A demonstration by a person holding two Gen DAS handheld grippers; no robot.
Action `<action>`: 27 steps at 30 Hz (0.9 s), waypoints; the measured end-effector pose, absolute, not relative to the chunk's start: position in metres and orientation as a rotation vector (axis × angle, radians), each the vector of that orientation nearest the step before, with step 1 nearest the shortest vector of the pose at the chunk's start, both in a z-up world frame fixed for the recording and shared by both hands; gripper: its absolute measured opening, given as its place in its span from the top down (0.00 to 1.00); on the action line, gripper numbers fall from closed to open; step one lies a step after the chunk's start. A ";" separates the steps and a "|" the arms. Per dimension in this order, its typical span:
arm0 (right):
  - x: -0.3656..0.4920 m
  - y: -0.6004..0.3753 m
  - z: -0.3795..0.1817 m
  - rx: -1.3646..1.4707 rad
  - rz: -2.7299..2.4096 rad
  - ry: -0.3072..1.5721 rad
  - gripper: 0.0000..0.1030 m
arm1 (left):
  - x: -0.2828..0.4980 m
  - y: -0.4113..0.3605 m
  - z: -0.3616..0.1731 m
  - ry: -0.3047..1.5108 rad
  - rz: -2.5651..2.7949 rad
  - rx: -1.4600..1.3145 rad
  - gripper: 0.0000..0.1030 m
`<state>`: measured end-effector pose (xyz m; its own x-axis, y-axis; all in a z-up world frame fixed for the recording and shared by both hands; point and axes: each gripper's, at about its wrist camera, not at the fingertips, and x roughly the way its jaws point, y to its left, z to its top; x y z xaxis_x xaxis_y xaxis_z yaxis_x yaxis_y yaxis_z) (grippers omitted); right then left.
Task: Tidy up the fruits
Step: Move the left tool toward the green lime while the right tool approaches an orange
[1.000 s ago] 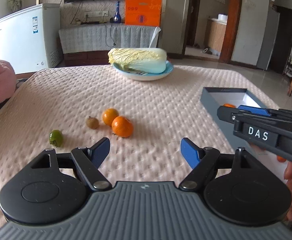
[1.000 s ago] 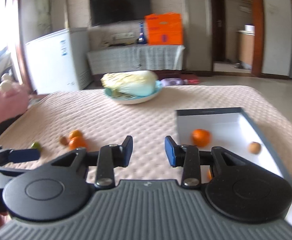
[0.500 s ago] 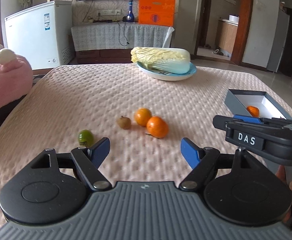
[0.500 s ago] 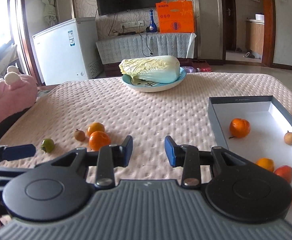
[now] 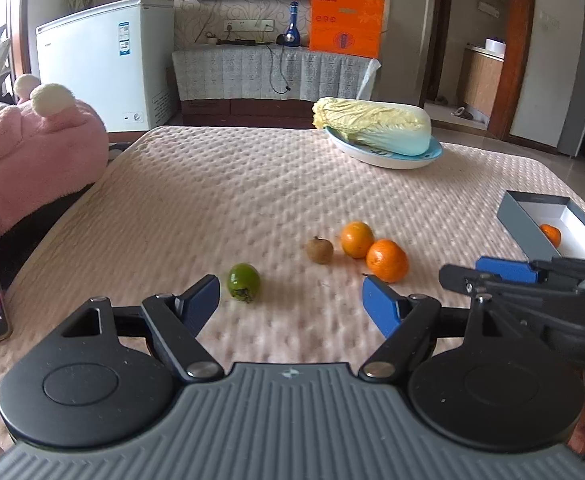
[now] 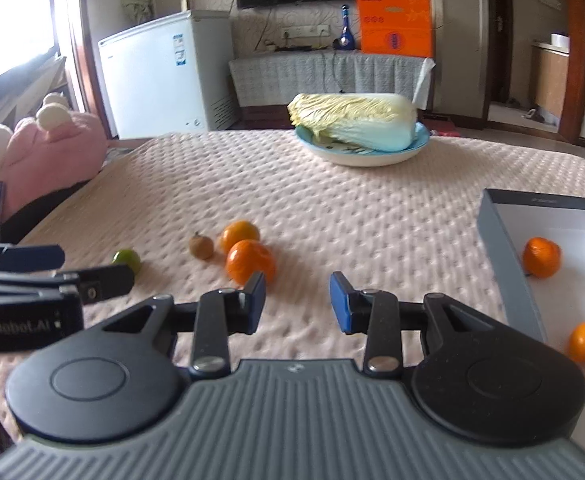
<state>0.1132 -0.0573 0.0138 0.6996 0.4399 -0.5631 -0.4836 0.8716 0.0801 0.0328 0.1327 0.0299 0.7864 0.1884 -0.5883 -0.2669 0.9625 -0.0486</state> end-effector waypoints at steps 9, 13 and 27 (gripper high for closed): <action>0.119 -0.041 0.003 -0.119 0.511 0.630 0.58 | 0.039 0.155 0.020 0.650 0.273 -0.163 0.16; 0.123 -0.034 -0.002 -0.119 0.523 0.648 0.58 | 0.045 0.166 0.013 0.672 0.272 -0.192 0.16; 0.141 -0.015 -0.011 -0.110 0.573 0.635 0.58 | 0.075 0.181 -0.016 0.717 0.293 -0.200 0.24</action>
